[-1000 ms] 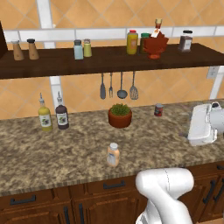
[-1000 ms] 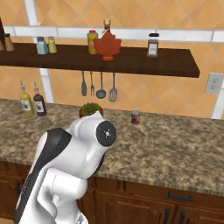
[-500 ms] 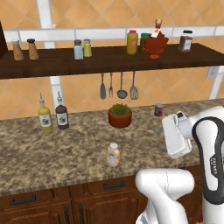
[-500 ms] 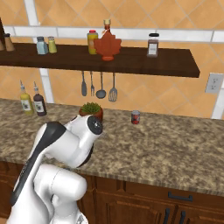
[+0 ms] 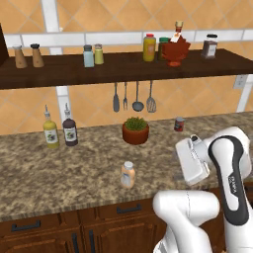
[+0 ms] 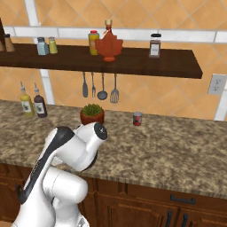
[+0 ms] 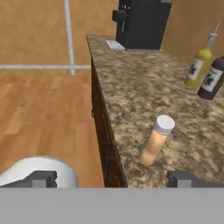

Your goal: Put the shaker and condiment bottle from the counter next to their counterparts in the cabinet.

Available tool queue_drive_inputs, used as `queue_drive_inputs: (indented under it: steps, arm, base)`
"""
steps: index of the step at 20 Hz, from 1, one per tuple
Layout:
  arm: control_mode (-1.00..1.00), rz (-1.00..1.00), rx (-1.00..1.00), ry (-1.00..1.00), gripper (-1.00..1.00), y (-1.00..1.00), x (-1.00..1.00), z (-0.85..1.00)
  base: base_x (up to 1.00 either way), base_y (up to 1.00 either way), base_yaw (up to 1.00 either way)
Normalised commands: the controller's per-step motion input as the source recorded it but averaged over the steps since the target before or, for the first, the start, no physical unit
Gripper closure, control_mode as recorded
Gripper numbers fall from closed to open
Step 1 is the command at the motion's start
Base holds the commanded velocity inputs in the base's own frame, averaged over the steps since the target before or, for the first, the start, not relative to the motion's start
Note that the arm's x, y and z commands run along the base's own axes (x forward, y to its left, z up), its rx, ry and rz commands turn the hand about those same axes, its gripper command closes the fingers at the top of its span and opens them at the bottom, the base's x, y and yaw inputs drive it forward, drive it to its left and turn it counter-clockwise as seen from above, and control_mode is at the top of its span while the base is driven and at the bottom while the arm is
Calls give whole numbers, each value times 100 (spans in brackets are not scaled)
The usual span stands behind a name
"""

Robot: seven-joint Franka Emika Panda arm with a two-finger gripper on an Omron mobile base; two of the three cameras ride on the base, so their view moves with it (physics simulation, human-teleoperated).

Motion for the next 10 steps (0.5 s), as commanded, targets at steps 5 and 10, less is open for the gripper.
queue_drive_inputs:
  steps: [5,10]
  arm:
    - [-100,-11,38,-3,-100,43,5,-74]
    - [-100,-6,-2,3,-100,88,0,-44]
  base:
    - [0,0,0]
    - [0,0,0]
